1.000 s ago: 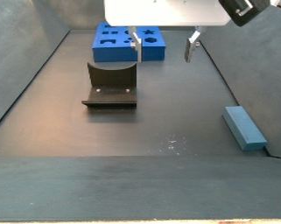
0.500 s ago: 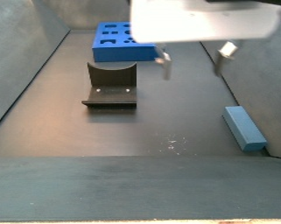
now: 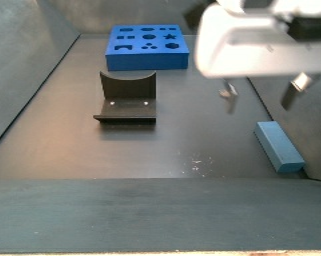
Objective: Pick up the rectangle object. Move up. Place the rectangle object on the fixture. Regrasp the rectangle object. Move to above the board. Insert the rectangle object.
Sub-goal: Pick up the rectangle object.
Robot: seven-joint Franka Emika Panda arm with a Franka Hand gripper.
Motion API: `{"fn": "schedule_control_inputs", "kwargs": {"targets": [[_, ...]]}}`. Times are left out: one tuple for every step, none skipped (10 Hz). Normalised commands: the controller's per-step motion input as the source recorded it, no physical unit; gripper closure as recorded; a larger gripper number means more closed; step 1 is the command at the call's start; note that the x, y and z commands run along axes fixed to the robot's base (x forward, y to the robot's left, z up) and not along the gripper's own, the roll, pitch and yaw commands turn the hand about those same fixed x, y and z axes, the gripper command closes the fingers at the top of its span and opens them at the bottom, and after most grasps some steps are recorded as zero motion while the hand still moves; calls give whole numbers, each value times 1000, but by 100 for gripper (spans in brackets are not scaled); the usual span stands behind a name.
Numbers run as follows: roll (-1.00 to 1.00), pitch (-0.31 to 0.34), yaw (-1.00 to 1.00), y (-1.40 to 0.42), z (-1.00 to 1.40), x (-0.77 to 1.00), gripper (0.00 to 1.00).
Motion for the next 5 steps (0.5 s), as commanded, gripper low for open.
{"fn": "schedule_control_inputs", "kwargs": {"targets": [[106, 0, 0, 0, -131, -57, 0], [86, -229, -9, 0, -594, -386, 0], [69, -289, -17, 0, -971, -529, 0], [103, -126, 0, 0, -577, -291, 0], [3, 0, 0, -3, -43, 0, 0]]}}
